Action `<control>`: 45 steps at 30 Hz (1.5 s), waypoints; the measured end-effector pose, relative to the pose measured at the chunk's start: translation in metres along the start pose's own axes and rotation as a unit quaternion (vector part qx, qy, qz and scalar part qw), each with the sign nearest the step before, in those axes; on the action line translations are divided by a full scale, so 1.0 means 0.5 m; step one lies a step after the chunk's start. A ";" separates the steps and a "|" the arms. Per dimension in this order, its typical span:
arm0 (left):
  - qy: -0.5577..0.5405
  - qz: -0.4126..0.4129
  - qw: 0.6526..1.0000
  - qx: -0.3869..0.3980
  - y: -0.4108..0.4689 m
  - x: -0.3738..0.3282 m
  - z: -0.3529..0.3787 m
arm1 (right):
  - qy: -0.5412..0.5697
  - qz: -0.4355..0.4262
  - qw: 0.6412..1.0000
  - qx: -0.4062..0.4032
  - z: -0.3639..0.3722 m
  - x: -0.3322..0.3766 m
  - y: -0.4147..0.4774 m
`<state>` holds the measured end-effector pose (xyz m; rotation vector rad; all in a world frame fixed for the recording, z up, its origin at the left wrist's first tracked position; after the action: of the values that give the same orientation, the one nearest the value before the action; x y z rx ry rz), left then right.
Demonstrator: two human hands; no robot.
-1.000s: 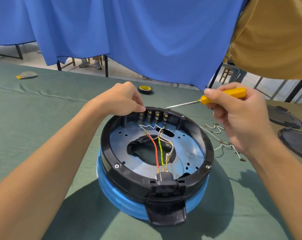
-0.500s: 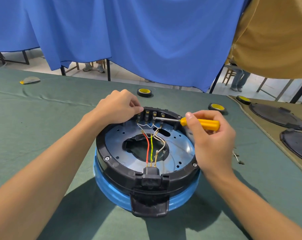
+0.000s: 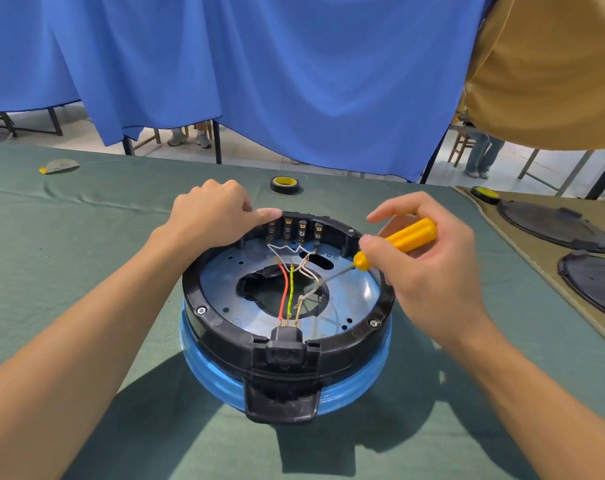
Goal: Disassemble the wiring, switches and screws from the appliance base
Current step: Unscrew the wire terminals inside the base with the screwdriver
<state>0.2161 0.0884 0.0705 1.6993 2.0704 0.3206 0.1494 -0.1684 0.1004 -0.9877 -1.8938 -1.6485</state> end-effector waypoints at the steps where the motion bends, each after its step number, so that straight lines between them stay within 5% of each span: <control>1: -0.002 0.001 1.000 0.002 0.000 0.001 0.002 | -0.014 0.006 1.000 0.021 0.007 -0.003 0.000; 7: 0.022 0.002 1.000 0.004 0.003 0.006 0.002 | -0.024 0.009 0.999 0.024 0.009 -0.005 0.003; 13: -0.011 -0.001 0.995 0.095 -0.015 -0.005 0.002 | 0.018 0.011 0.999 0.027 0.004 0.003 0.001; 18: -0.068 0.059 0.996 -0.023 -0.116 -0.064 -0.069 | -0.035 -0.016 0.999 0.014 0.004 -0.005 -0.009; 23: -0.068 -0.059 0.994 -0.054 -0.208 -0.051 -0.072 | -0.004 0.015 0.995 -0.103 0.001 -0.028 -0.040; 29: -0.125 -0.009 0.992 -0.008 -0.146 -0.021 -0.049 | 0.012 0.029 0.995 -0.095 0.036 -0.028 -0.087; 33: -0.175 -0.009 0.983 -0.059 -0.094 0.007 -0.050 | 0.043 0.072 0.993 -0.086 0.030 -0.035 -0.073; 39: -0.119 -0.010 0.984 -0.135 -0.096 -0.004 -0.078 | 0.007 0.026 0.999 -0.045 0.017 -0.009 -0.075; 42: -0.180 0.034 0.983 -0.030 -0.141 -0.036 -0.065 | -0.040 0.030 0.999 0.021 0.017 -0.007 -0.085; 45: -0.116 0.067 0.990 0.031 -0.162 -0.053 -0.047 | -0.094 0.046 0.992 0.070 0.015 -0.005 -0.076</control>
<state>0.1386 0.0474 0.0602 1.8238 1.8206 0.0943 0.1235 -0.1629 0.0719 -1.1867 -2.0208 -1.3932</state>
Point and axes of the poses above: each hand's wrist, its own y-axis towards the middle knuckle, its own z-axis out of the palm, x = y × z, the point moved 6 cm from there along y, towards the middle knuckle, and after that the axes turned 8 degrees about -x, right-handed, at the moved point
